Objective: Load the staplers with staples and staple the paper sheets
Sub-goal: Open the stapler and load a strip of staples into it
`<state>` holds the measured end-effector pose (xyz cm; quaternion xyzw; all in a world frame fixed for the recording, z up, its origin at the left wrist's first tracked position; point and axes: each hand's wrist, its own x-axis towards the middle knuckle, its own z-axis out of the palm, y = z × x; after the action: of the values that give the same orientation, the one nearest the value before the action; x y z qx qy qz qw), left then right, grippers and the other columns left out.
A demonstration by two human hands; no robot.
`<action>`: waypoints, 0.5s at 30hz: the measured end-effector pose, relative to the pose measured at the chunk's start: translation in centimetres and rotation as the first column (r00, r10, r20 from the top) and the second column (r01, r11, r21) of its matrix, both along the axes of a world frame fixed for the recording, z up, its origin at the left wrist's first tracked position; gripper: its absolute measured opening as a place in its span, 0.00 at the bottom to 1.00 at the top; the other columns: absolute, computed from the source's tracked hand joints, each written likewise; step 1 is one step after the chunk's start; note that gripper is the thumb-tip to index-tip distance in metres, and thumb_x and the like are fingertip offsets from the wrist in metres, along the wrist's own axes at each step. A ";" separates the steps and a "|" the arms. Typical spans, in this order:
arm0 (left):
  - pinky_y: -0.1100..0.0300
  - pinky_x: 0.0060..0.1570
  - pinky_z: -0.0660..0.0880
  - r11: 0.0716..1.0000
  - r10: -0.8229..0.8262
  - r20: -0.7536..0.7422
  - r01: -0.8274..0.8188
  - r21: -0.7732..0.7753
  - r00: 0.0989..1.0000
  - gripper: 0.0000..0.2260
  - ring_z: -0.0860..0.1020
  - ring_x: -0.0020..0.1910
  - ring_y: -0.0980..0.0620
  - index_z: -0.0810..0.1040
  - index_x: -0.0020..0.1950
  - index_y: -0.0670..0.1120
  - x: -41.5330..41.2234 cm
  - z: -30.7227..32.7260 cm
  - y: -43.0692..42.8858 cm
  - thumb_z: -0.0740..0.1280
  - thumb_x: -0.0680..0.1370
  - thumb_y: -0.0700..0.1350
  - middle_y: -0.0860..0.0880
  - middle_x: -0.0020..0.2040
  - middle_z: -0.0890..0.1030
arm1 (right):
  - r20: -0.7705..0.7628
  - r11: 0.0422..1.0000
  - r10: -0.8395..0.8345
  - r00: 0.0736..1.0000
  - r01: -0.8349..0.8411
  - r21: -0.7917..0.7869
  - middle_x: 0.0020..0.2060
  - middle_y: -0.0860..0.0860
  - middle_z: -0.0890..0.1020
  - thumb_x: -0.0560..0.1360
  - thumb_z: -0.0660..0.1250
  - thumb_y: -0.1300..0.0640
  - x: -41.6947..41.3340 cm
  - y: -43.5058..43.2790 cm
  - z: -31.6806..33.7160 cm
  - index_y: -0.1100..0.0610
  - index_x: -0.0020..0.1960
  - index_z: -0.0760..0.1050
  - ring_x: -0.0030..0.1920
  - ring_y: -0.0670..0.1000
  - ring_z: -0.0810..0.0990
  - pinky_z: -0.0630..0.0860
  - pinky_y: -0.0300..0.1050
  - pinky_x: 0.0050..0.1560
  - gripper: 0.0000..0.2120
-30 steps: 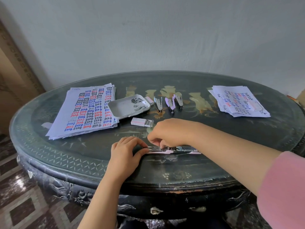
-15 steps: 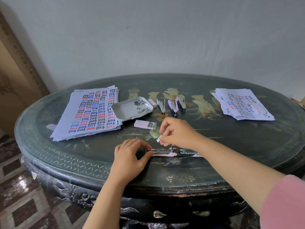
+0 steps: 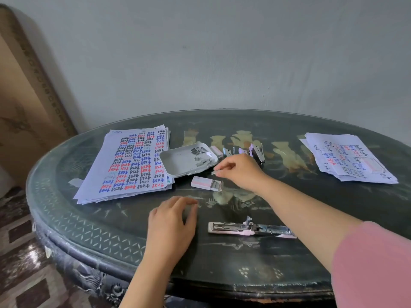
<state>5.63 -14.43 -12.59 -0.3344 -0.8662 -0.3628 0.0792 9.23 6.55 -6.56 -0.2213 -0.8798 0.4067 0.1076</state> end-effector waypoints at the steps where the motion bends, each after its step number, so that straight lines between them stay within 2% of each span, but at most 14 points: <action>1: 0.53 0.52 0.73 0.994 0.060 -0.083 -0.067 -0.083 0.995 0.07 0.79 0.51 0.54 0.80 0.51 0.54 -0.8 -0.1 -0.2 0.64 0.76 0.51 0.58 0.50 0.81 | -0.008 1.000 -0.012 1.000 0.012 -0.005 0.37 0.44 0.78 0.73 0.72 0.57 -1.1 0.1 0.0 0.54 0.50 0.84 0.37 0.40 0.74 0.68 0.32 0.37 0.06; 3: 0.51 0.55 0.70 0.965 0.145 -0.160 -0.176 -0.195 0.976 0.11 0.78 0.56 0.51 0.80 0.55 0.53 -2.3 -0.5 -0.7 0.64 0.76 0.52 0.56 0.54 0.81 | -0.009 1.000 -0.022 1.000 0.022 0.010 0.34 0.43 0.73 0.72 0.73 0.55 -3.3 0.2 0.0 0.51 0.49 0.84 0.36 0.43 0.71 0.65 0.37 0.35 0.06; 5: 0.50 0.57 0.70 0.947 0.154 -0.188 -0.199 -0.252 0.970 0.16 0.77 0.58 0.51 0.80 0.58 0.53 -3.0 -1.2 -1.2 0.59 0.75 0.54 0.55 0.58 0.80 | -0.006 0.998 -0.024 1.000 0.024 0.057 0.34 0.42 0.71 0.71 0.73 0.52 -5.4 0.1 -0.2 0.47 0.47 0.84 0.38 0.46 0.70 0.64 0.38 0.35 0.05; 8: 0.52 0.60 0.69 0.937 0.152 -0.193 -0.203 -0.285 0.969 0.20 0.75 0.61 0.52 0.79 0.60 0.53 -3.5 -2.0 -1.4 0.55 0.75 0.56 0.56 0.61 0.79 | 0.044 0.978 -0.022 0.999 0.012 0.208 0.42 0.49 0.76 0.70 0.73 0.47 -8.6 -0.5 -0.8 0.40 0.39 0.81 0.44 0.50 0.73 0.66 0.38 0.36 0.03; 9: 0.52 0.60 0.69 0.935 0.156 -0.192 -0.207 -0.287 0.969 0.19 0.74 0.62 0.53 0.79 0.60 0.53 -3.5 -2.1 -1.3 0.56 0.75 0.56 0.56 0.61 0.79 | 0.065 0.968 -0.025 0.998 0.007 0.253 0.45 0.50 0.78 0.70 0.73 0.45 -9.4 -0.7 -1.1 0.39 0.37 0.79 0.48 0.51 0.75 0.69 0.39 0.39 0.04; 10: 0.52 0.60 0.69 0.934 0.158 -0.193 -0.210 -0.288 0.968 0.19 0.74 0.62 0.53 0.79 0.60 0.54 -3.5 -2.1 -1.3 0.56 0.75 0.56 0.57 0.61 0.78 | 0.088 0.959 -0.031 0.996 0.005 0.282 0.49 0.49 0.80 0.69 0.72 0.44 -10.1 -0.8 -1.4 0.39 0.37 0.80 0.52 0.53 0.75 0.73 0.41 0.46 0.04; 12: 0.52 0.60 0.69 0.933 0.162 -0.211 -0.219 -0.285 0.964 0.19 0.74 0.62 0.53 0.79 0.60 0.54 -3.5 -2.0 -1.2 0.56 0.75 0.56 0.57 0.61 0.79 | 0.136 0.953 -0.028 0.990 -0.014 0.304 0.58 0.47 0.79 0.69 0.72 0.43 -11.0 -1.0 -1.6 0.40 0.41 0.82 0.60 0.54 0.74 0.71 0.48 0.61 0.02; 15: 0.52 0.60 0.69 0.931 0.165 -0.217 -0.224 -0.289 0.962 0.19 0.75 0.61 0.53 0.80 0.59 0.53 -3.5 -2.0 -1.2 0.57 0.75 0.56 0.57 0.61 0.79 | 0.230 0.938 -0.037 0.972 -0.045 0.342 0.59 0.44 0.79 0.69 0.72 0.43 -11.5 -0.9 -1.9 0.41 0.43 0.83 0.63 0.55 0.72 0.70 0.48 0.63 0.04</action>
<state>2.11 -15.61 -14.62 -0.2876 -0.9299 -0.1790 0.1430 -2.27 5.68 -8.50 -0.2434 -0.9444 0.2175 0.0400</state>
